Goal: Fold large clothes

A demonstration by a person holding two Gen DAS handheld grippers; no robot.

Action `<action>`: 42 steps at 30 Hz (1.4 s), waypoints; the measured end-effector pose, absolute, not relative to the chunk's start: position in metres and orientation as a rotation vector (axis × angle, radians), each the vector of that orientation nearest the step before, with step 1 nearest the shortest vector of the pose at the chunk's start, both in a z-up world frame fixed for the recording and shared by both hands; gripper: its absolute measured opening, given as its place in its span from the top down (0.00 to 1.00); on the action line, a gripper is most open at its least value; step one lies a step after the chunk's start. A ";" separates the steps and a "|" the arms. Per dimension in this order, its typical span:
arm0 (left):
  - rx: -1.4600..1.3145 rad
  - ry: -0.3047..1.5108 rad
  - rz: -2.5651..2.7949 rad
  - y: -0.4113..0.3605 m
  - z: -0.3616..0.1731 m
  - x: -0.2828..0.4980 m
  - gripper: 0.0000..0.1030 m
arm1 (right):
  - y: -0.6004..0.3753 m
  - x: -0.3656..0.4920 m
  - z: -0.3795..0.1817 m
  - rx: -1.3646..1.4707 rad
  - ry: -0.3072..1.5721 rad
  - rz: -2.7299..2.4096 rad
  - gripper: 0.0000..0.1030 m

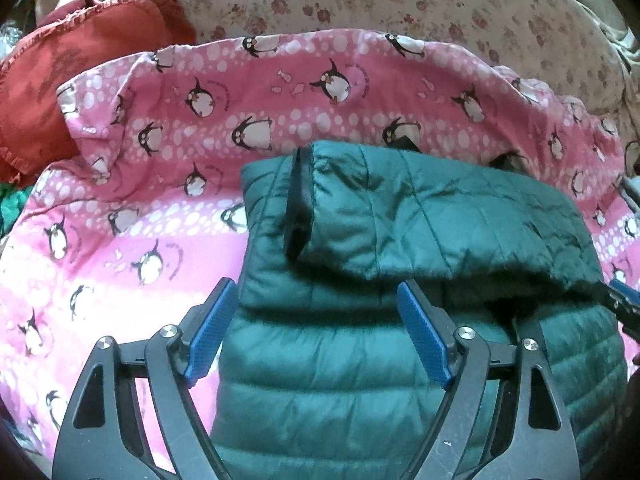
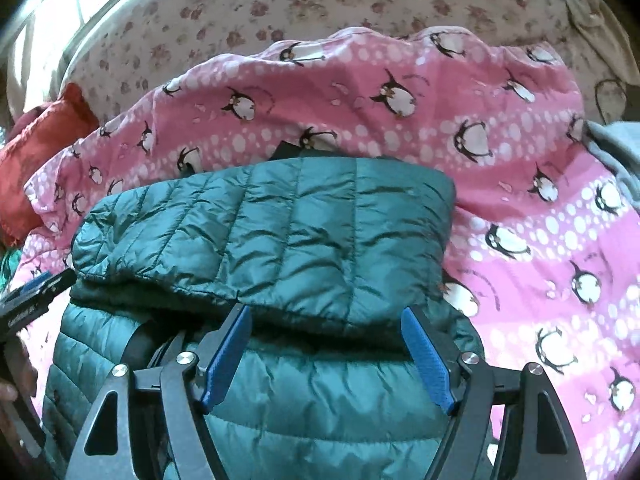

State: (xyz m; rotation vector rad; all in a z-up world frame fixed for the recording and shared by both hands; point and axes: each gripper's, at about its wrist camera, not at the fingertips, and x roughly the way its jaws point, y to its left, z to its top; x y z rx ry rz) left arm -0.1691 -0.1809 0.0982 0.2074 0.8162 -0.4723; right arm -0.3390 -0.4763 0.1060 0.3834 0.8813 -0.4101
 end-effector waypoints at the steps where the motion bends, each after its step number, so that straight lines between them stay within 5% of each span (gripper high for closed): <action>1: 0.212 0.818 -0.473 -0.178 0.098 -0.173 0.20 | -0.474 -0.342 0.107 0.384 0.884 -0.407 0.27; 42: 0.183 0.919 -0.505 -0.072 0.061 -0.298 0.20 | -0.407 -0.489 0.097 0.389 0.939 -0.357 0.27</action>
